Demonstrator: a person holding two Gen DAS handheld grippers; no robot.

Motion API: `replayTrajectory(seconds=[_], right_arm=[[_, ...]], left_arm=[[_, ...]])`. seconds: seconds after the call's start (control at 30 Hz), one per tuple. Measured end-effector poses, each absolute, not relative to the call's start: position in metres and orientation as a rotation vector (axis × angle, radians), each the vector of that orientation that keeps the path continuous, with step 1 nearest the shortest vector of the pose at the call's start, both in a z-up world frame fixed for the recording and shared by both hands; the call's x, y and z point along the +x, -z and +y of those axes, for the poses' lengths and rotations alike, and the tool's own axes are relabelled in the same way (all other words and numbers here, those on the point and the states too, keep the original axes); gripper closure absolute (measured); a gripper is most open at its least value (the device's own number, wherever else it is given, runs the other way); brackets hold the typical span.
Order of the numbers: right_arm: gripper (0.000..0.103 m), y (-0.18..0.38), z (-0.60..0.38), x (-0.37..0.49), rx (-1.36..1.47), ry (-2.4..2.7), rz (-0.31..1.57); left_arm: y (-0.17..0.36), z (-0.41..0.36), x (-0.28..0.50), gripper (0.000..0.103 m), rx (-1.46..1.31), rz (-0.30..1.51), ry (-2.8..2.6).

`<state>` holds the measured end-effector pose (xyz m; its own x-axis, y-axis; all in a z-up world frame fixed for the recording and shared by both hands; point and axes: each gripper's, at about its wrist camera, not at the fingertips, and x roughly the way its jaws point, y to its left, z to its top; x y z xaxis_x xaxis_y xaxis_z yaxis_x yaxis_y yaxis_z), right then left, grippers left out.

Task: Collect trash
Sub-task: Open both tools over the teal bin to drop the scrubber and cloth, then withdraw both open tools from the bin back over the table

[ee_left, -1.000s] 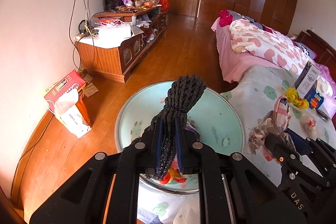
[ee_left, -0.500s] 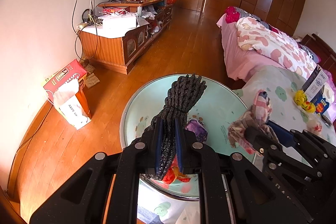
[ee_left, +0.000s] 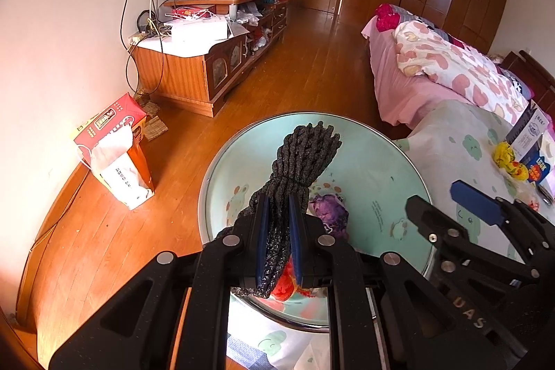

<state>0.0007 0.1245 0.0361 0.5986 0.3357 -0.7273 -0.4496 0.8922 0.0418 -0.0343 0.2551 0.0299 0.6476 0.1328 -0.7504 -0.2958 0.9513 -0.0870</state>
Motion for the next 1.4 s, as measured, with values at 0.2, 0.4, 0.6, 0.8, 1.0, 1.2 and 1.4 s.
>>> replayTrajectory(seconds=[0.2,0.4,0.6,0.8,1.0,1.2,1.4], right_arm=[[0.034,-0.043,0.104,-0.007,-0.086,-0.421,0.774],[0.02,-0.051,0.086,-0.014,-0.055,-0.368,0.74],[0.011,-0.06,0.062,-0.026,-0.021,-0.289,0.694],[0.005,-0.065,0.035,-0.032,0.003,-0.204,0.692],[0.005,-0.069,0.005,-0.035,0.053,-0.159,0.729],[0.005,-0.064,-0.023,-0.042,0.082,-0.155,0.738],[0.005,-0.064,-0.051,-0.052,0.121,-0.154,0.724]], left_arm=[[-0.028,0.254,-0.034,0.088,-0.209,0.846,-0.246],[-0.03,0.251,-0.037,0.063,-0.186,0.841,-0.273],[-0.037,0.245,-0.044,0.035,-0.177,0.821,-0.29],[-0.049,0.234,-0.057,0.01,-0.157,0.777,-0.298],[-0.057,0.219,-0.069,0.006,-0.136,0.749,-0.296],[-0.061,0.203,-0.076,0.006,-0.098,0.746,-0.287],[-0.064,0.184,-0.083,0.006,-0.065,0.745,-0.262]])
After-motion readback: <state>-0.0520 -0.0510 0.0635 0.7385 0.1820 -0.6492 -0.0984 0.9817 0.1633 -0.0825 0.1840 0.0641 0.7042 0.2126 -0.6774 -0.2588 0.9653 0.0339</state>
